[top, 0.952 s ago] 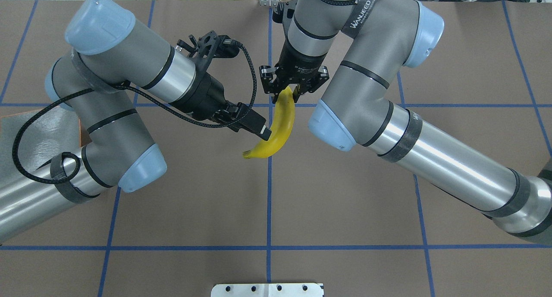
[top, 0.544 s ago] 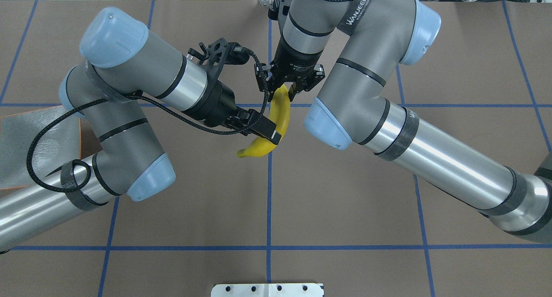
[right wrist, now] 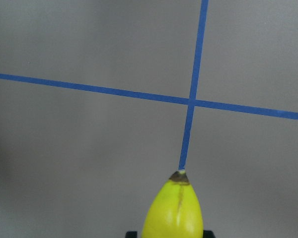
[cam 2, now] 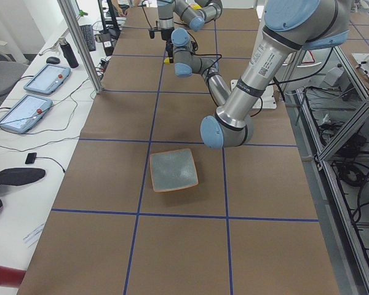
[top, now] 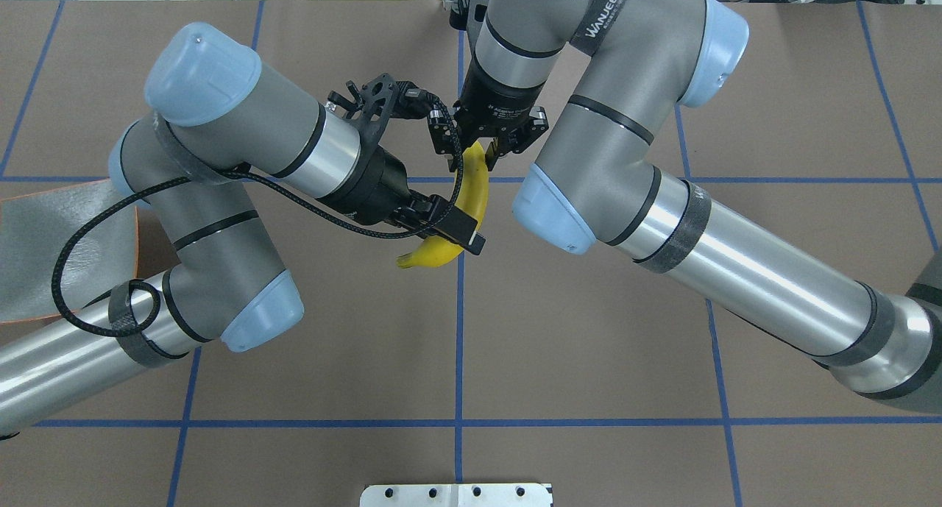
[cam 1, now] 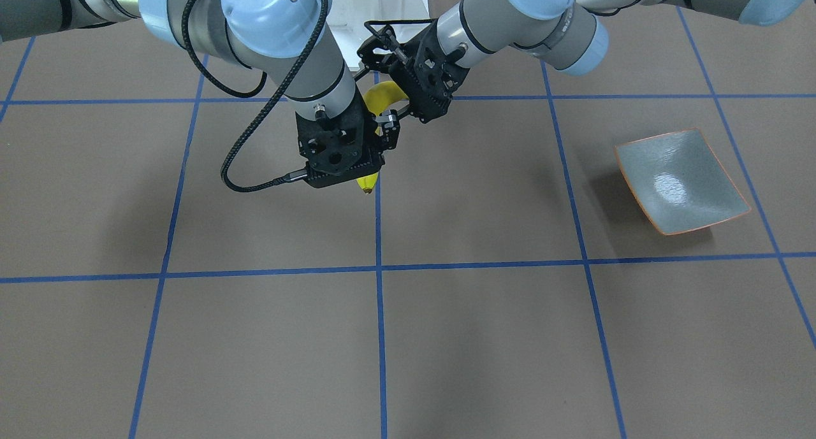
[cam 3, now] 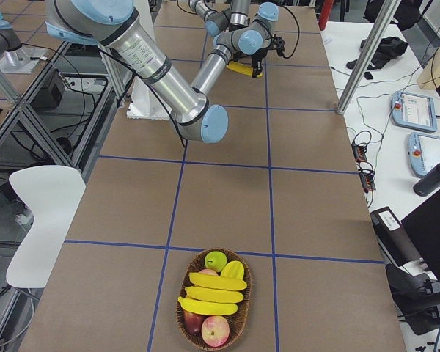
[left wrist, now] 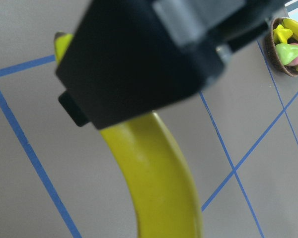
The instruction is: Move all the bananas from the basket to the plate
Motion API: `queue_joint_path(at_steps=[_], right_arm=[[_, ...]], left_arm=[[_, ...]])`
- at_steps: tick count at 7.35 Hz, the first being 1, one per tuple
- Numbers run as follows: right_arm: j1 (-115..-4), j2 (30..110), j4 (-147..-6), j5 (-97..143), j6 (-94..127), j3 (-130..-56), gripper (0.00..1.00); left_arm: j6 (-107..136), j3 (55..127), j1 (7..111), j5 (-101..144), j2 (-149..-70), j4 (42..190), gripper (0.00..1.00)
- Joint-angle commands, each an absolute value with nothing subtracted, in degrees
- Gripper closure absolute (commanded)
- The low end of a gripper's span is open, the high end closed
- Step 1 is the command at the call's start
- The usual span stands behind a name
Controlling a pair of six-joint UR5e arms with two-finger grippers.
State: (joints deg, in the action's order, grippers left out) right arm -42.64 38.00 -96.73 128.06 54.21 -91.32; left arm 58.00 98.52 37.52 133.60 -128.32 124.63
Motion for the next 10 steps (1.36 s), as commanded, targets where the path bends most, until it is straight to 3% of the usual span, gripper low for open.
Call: queue_joint_path(at_steps=[1, 3, 4, 5, 6, 10], right_arm=[[-42.5, 38.0, -96.7, 128.1, 54.1, -91.3, 1.0], [-42.5, 38.0, -96.7, 128.4, 53.8, -91.3, 1.0], [-42.5, 38.0, -95.5, 129.0, 53.2, -91.2, 1.0], [-42.5, 38.1, -94.6, 129.8, 52.8, -91.2, 1.0], [-42.5, 38.3, -92.7, 129.6, 52.8, -91.1, 0.01], [-43.9, 40.5, -91.3, 130.9, 52.8, -92.3, 0.0]], left_arm=[[58.0, 98.4, 37.4, 133.6, -128.3, 124.6, 0.31], [58.0, 98.4, 37.4, 133.5, -128.3, 124.6, 0.55], [58.4, 98.4, 37.4, 133.4, -128.3, 124.7, 1.0], [60.4, 98.5, 37.4, 133.4, -128.2, 124.7, 1.0], [61.9, 98.7, 37.4, 133.3, -128.1, 124.7, 1.0], [62.6, 100.3, 37.7, 133.4, -127.3, 124.7, 1.0]])
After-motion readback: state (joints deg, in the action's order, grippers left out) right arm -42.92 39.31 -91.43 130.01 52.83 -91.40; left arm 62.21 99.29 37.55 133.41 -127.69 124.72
